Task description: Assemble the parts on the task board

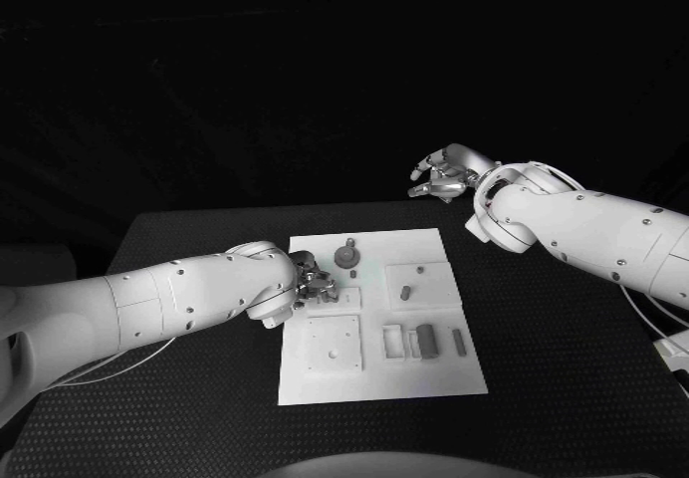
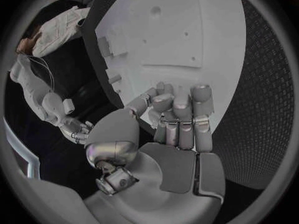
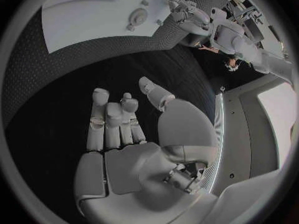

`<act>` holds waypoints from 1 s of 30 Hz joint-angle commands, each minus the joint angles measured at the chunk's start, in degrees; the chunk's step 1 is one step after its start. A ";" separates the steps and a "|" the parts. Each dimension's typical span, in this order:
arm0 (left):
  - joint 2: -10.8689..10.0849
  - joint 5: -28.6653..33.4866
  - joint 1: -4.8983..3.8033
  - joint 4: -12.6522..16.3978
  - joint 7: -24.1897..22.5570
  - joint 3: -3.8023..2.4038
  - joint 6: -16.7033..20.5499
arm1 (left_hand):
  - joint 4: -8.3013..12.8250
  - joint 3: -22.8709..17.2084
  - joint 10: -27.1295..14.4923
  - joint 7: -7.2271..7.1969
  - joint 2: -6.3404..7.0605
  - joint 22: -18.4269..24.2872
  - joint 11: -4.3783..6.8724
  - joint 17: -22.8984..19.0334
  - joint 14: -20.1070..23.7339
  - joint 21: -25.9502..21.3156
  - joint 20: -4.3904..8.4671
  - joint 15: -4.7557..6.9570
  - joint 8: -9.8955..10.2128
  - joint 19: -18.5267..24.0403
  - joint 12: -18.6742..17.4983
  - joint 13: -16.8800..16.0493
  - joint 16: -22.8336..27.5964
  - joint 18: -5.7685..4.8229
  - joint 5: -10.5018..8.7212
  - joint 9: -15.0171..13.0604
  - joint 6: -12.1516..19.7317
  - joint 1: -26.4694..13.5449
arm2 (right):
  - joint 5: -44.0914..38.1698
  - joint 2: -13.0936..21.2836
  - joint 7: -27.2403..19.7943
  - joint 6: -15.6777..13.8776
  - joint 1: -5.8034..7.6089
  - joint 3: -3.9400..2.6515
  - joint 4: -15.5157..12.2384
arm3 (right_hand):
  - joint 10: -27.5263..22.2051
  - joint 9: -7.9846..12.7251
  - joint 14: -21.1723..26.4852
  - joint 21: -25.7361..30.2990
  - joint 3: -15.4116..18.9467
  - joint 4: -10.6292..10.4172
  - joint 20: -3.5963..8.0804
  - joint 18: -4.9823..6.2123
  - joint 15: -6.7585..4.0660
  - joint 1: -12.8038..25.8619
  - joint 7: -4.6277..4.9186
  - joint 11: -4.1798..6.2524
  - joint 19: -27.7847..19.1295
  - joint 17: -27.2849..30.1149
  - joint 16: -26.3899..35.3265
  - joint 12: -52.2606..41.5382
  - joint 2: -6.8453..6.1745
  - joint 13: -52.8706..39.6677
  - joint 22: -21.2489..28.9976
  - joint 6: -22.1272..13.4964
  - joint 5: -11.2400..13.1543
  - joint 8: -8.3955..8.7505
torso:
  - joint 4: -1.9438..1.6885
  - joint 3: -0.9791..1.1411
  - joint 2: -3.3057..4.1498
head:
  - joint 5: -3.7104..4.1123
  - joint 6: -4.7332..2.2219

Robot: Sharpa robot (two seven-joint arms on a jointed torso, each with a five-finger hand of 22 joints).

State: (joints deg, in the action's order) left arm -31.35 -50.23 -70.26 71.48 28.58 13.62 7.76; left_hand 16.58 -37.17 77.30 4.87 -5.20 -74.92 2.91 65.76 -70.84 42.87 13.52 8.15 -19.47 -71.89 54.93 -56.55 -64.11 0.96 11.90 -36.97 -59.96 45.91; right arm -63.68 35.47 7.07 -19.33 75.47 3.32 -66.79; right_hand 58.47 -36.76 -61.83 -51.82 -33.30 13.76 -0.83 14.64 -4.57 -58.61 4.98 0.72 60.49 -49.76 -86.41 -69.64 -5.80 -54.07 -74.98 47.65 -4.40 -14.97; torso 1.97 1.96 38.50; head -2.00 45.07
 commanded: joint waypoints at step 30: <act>0.27 -0.43 0.01 -0.58 -0.06 -0.03 -1.89 | 0.08 -0.58 -2.23 -3.81 -0.19 -1.17 2.38 -1.79 1.81 0.57 1.06 1.18 -1.21 -0.99 1.14 1.48 -1.74 3.10 4.50 -2.16 -6.66 0.71 | -0.08 -0.17 -0.22 0.86 0.00 -0.03 0.10 | -4.90 -0.11 0.12 0.21 0.12 0.45 -0.08 0.36 0.32 -0.10 3.07 -2.47 -0.15 0.03 0.13 -0.08 0.53 0.10 -0.92 4.76 -0.16 0.39 | 0.03 0.02 0.01 | 0.01 0.31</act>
State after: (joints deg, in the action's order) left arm -31.19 -50.48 -70.30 70.94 28.55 13.57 6.49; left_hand 16.62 -37.53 77.20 4.87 -5.19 -74.91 3.18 64.02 -70.69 43.09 13.42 8.04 -20.47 -71.99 55.82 -55.13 -65.66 0.96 16.14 -37.31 -59.96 45.92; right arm -63.67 35.37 7.11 -19.18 75.47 3.32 -66.69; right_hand 58.47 -36.80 -61.83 -51.81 -33.14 13.91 -0.83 14.64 -4.57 -58.61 4.98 0.72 60.49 -49.76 -86.41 -69.64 -5.80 -54.02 -74.98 47.65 -4.40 -14.97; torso 1.96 1.97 38.50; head -1.94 45.37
